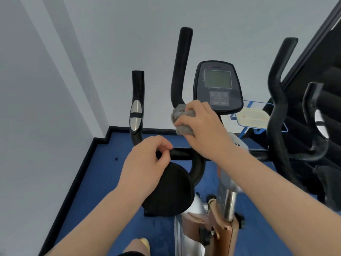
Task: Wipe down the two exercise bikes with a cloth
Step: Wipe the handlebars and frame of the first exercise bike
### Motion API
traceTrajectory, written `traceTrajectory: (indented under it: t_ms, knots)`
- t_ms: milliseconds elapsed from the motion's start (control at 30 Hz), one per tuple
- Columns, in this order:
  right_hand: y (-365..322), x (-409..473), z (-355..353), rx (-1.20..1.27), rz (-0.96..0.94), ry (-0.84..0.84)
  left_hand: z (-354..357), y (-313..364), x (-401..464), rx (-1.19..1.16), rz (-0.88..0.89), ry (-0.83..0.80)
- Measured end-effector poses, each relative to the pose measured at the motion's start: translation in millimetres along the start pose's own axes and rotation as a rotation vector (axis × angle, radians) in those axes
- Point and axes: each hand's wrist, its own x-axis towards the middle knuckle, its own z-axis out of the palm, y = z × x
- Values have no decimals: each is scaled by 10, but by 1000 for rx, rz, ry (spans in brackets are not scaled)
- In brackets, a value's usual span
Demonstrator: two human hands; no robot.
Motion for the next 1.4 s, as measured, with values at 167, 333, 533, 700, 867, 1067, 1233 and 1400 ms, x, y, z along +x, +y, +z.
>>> traceTrajectory:
  t_ms: [167,333,533,700,867,1067,1233,1400]
  knots:
    - [42,155,-185,34,10,-106,22,-11,-25,12,25,21]
    - [-46,10,-93,-36,52,-139,-28,14,-38,-14,93,57]
    - [-75,122,-68,95,174,75,-304,-40,470,-23,231,305]
    - [23,127,-53,158,167,-18,-262,-62,946,-102,316,269]
    - [79,674,-59,294,287,226,-212,-99,1039,-322,271,299]
    - [202,768,-106,211,117,-19,-213,-124,1052,-334,274,239]
    - [159,1009,-33,346,302,194,-155,-157,1048,-231,342,237]
    - [217,1002,-129,267,106,-37,-126,-168,1049,-228,359,245]
